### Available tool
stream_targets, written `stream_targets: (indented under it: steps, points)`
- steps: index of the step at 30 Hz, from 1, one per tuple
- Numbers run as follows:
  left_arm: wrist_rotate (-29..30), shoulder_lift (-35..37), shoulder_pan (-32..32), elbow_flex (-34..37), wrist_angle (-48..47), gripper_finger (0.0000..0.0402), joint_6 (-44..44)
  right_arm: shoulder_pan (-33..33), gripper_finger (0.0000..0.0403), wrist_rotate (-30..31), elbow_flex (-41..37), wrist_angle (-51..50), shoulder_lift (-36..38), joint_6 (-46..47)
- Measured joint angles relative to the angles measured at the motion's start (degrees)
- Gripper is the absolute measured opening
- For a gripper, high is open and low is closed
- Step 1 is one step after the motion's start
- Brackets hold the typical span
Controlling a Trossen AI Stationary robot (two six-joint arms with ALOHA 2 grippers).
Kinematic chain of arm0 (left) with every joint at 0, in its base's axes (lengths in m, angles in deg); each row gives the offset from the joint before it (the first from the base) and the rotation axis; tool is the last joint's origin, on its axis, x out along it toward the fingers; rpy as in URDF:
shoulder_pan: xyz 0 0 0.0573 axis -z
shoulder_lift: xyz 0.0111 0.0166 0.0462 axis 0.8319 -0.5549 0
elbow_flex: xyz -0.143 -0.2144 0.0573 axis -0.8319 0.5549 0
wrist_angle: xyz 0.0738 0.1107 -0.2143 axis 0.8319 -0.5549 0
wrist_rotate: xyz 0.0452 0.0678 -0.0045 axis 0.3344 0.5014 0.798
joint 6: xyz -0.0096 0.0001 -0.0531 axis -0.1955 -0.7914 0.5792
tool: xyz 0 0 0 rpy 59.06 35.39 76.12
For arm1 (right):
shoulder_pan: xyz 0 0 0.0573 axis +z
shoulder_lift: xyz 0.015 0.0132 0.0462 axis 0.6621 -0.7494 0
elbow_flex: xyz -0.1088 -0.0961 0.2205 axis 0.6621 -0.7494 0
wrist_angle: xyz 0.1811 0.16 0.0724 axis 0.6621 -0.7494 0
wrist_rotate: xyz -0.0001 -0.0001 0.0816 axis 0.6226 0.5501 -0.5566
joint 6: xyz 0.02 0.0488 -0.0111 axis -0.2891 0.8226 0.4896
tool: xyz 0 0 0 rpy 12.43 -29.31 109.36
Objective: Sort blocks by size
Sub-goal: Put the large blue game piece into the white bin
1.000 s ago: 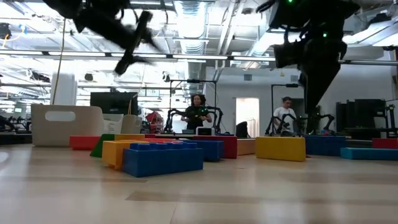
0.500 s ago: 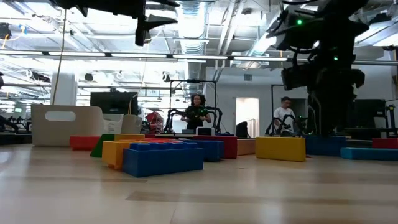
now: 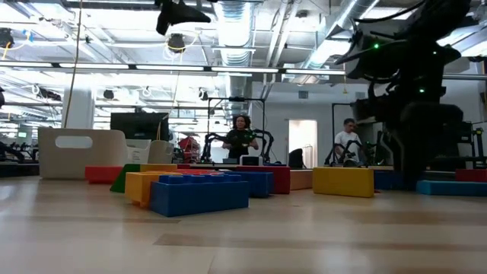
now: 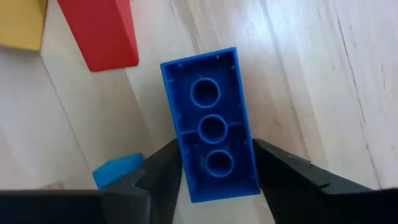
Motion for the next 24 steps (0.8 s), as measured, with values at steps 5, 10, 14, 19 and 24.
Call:
stream_targets:
  steps: [5, 10, 14, 19, 24]
  points:
    - [-1.4, 0.0, 0.2, -0.7, -2.9, 0.0210, 0.0, 0.0, 0.0173, 0.0, -0.1, 1.1, 0.0, -2.4]
    - [-1.7, -1.0, 1.6, -0.7, -11.6, 0.0210, 0.0, -1.6, 0.0160, -0.7, 2.5, -0.6, 0.3, -3.7]
    - [-1.6, -2.7, 3.7, -0.1, -11.8, 0.0210, -1.1, -4.2, 0.0160, -0.6, 8.7, -4.3, 3.3, -7.4]
    - [-1.6, -5.7, 5.9, -0.1, -9.7, 0.0210, -7.7, -6.6, 0.0167, -0.6, 18.4, -4.6, 5.2, -11.2]
    - [-1.7, -10.3, 5.9, 0.0, -4.8, 0.0210, 5.0, -7.1, 0.0167, 3.4, 26.2, -2.5, 4.7, -13.1]
